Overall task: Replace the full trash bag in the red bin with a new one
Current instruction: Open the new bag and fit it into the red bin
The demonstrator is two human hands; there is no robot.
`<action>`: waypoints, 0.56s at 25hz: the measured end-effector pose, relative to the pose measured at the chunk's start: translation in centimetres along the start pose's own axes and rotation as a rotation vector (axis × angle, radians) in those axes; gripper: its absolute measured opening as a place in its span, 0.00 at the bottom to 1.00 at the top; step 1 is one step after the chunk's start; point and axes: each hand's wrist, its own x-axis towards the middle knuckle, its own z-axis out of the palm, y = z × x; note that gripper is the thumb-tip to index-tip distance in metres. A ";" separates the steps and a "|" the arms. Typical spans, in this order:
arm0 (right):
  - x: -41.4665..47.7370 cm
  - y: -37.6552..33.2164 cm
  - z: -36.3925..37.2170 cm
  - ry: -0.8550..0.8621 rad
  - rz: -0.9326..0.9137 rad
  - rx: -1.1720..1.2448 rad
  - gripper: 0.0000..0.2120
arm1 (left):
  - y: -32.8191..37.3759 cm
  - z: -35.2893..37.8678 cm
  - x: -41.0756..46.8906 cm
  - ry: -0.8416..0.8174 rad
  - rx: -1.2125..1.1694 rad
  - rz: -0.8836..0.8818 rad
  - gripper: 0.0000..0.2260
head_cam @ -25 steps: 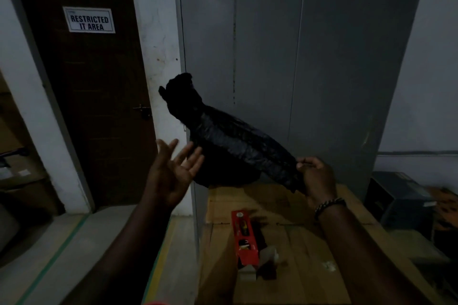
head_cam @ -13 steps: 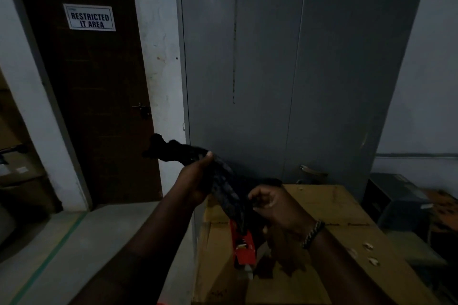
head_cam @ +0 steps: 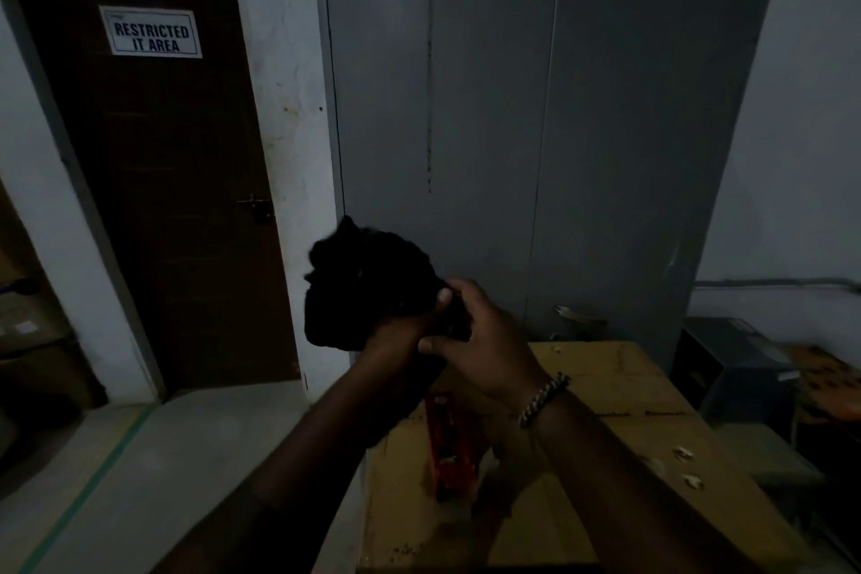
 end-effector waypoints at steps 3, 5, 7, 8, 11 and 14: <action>1.3 0.7 -0.8 0.287 0.006 -0.083 0.07 | 0.9 -0.8 0.5 0.056 0.074 -0.067 0.29; 2.1 1.3 -1.8 0.404 0.086 -0.075 0.07 | 1.9 -2.3 0.9 0.136 0.275 -0.026 0.21; 2.8 2.4 -3.0 0.511 0.280 0.115 0.09 | 3.0 -3.8 1.0 0.185 0.190 0.101 0.16; 3.2 3.7 -3.7 0.548 0.413 0.255 0.08 | 3.6 -4.5 0.9 0.182 0.090 0.139 0.15; 3.4 8.9 -5.8 0.571 0.695 0.307 0.08 | 5.5 -5.9 0.4 0.187 -0.055 0.233 0.13; 1.8 12.2 -6.1 0.524 0.738 -0.155 0.13 | 7.4 -6.5 0.0 0.225 -0.058 0.289 0.14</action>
